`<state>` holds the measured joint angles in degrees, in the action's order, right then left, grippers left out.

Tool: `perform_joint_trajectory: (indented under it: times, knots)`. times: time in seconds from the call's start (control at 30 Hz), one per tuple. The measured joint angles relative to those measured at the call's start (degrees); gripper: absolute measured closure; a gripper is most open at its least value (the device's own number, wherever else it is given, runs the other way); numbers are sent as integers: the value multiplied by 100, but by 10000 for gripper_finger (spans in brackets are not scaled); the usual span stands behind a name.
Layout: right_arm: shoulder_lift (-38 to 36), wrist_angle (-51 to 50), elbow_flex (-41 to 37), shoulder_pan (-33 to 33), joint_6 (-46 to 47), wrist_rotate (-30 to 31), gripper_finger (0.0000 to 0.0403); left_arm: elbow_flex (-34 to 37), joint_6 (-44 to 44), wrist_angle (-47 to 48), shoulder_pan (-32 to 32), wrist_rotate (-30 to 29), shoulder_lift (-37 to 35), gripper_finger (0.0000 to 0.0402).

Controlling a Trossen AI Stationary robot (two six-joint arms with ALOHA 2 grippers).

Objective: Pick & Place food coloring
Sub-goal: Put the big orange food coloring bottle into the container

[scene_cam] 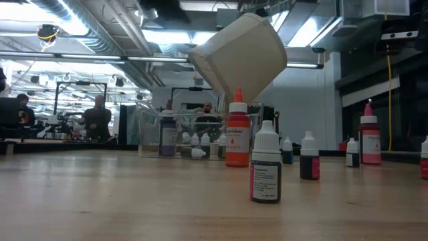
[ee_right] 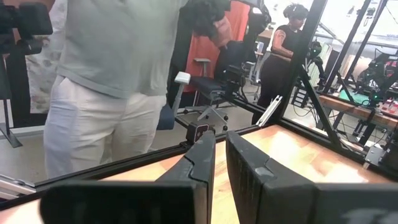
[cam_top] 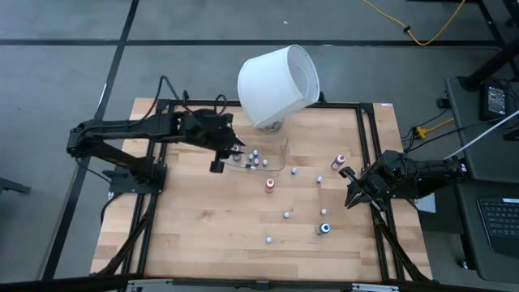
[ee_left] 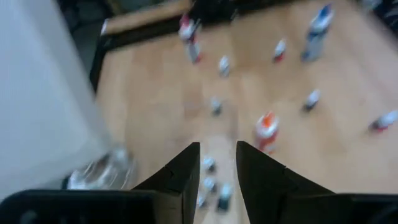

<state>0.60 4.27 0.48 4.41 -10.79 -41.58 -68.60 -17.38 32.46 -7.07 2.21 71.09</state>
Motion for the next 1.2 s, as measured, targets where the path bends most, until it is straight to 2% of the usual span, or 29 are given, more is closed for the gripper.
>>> perform_joint_trajectory:
  times: [0.13, 0.43, 0.7, 0.9, 1.2]
  knots:
    - [0, 0, 1, 0, -1, 0, 359, -2, 306, -230, 377, 52, -64, 303]
    - [0, 2, -1, 1, -2, 0, 359, -75, 1633, -395, 1297, -881, 315, 298]
    - [0, 2, -1, -1, -2, 2, 359, -1353, 2227, 0, 1734, -1715, 1712, 279]
    - [0, 3, 1, 0, -1, 0, 359, -1888, 3050, 380, 1671, -1761, 2675, 255]
    - [0, 2, 1, 2, -1, 0, 359, -1901, 4029, 377, 1691, -1382, 3300, 204]
